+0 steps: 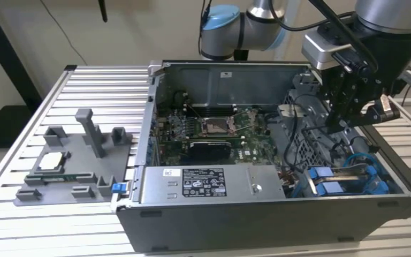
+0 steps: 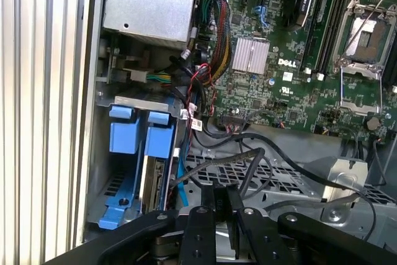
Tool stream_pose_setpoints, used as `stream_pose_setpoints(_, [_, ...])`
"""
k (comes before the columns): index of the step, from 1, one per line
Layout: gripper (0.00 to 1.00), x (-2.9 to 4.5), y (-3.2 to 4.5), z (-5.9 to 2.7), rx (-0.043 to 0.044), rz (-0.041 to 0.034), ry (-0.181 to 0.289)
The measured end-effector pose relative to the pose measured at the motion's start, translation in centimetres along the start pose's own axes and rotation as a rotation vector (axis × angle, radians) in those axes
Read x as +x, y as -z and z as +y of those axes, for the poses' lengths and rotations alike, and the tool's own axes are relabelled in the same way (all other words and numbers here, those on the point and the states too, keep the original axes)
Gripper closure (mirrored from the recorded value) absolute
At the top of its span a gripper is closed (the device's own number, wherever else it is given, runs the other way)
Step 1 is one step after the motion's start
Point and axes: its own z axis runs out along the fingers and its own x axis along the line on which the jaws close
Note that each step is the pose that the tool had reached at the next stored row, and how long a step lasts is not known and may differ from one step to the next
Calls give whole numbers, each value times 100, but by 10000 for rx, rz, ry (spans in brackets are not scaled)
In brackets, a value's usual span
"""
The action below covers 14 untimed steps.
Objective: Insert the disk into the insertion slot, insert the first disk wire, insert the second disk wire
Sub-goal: 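Insert the first disk wire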
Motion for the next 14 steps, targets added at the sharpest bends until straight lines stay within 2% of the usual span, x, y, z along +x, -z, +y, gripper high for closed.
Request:
stream_pose_setpoints(6, [100, 1, -2, -5, -8, 0, 0])
stream_pose_setpoints(11, [100, 18, -10, -40, -83, 12, -5])
stream_pose_setpoints(14, [100, 51, -15, -70, -167, 2, -13])
